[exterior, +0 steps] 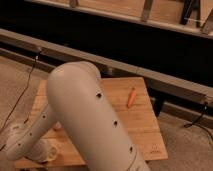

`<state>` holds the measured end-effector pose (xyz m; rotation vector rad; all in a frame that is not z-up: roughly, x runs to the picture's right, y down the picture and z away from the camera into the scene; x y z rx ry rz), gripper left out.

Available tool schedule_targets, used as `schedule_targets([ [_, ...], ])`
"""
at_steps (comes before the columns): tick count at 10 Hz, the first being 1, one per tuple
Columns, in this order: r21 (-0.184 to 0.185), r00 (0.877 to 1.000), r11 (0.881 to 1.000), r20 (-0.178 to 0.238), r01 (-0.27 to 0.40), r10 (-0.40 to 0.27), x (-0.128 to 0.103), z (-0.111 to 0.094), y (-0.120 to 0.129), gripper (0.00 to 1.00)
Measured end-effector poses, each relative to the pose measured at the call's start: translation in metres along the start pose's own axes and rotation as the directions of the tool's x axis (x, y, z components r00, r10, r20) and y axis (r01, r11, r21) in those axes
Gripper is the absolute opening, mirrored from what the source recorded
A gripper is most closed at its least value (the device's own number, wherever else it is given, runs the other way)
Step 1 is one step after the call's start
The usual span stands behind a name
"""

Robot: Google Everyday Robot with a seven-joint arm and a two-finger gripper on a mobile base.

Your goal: Push the eraser across the table

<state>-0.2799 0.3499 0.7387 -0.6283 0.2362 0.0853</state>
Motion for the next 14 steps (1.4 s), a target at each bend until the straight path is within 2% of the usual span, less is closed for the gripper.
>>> schedule_targets([
  [6, -0.004, 0.998, 0.999, 0.050, 0.043, -0.043, -0.034, -0.015, 0.010, 0.13],
  [14, -0.005, 0.987, 0.994, 0.116, 0.112, -0.111, -0.071, -0.029, 0.018, 0.13],
])
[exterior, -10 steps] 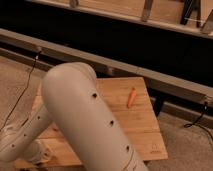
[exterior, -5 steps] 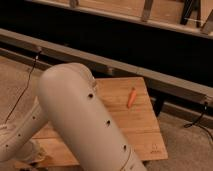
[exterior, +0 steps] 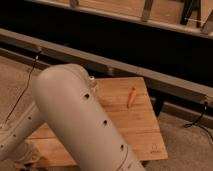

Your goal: Push the eraser across the table

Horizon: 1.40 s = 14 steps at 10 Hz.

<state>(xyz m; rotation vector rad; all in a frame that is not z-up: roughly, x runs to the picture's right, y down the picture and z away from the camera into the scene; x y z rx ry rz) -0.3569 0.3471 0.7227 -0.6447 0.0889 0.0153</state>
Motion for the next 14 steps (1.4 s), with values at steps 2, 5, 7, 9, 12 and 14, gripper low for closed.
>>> schedule_targets([
  [2, -0.004, 1.000, 1.000, 0.009, 0.008, -0.008, -0.006, 0.001, -0.001, 0.13],
  [5, -0.006, 0.999, 1.000, 0.029, 0.026, -0.025, -0.017, 0.002, -0.004, 0.13],
  [7, -0.002, 0.998, 0.999, 0.050, 0.050, -0.049, -0.033, 0.002, -0.010, 0.13],
  [9, -0.004, 0.993, 0.997, 0.081, 0.083, -0.083, -0.054, -0.002, -0.012, 0.13],
  [12, -0.004, 0.986, 0.994, 0.123, 0.113, -0.112, -0.076, -0.009, -0.011, 0.13],
  [14, 0.011, 0.984, 0.994, 0.142, 0.111, -0.112, -0.080, -0.017, -0.020, 0.13],
])
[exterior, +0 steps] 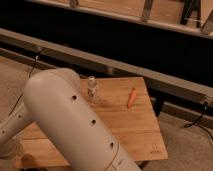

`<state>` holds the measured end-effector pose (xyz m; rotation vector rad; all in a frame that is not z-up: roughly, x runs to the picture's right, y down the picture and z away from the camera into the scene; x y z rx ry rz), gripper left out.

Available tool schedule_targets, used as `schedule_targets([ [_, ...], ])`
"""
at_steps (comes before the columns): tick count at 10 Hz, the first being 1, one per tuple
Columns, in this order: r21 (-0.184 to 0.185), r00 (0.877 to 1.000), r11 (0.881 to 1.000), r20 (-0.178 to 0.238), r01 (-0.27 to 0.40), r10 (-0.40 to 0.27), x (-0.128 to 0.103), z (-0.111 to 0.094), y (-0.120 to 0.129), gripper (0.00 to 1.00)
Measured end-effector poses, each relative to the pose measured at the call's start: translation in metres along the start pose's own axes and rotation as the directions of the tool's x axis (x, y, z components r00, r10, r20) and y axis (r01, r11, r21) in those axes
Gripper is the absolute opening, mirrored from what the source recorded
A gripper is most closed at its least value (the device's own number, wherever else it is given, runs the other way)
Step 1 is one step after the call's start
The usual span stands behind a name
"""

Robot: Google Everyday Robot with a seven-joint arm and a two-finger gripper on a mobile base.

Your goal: Push the eraser across the table

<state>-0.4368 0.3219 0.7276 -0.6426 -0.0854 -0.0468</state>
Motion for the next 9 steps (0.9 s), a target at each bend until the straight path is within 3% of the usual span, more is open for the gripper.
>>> schedule_targets([
  [1, 0.011, 1.000, 1.000, -0.004, -0.013, 0.013, 0.010, -0.004, -0.008, 0.13],
  [3, 0.054, 0.995, 0.995, -0.043, -0.086, 0.089, 0.056, -0.013, -0.036, 0.13],
  [4, 0.050, 0.995, 0.995, -0.041, -0.089, 0.091, 0.055, -0.014, -0.034, 0.16],
  [9, 0.046, 0.996, 0.995, -0.036, -0.085, 0.087, 0.052, -0.014, -0.031, 0.62],
])
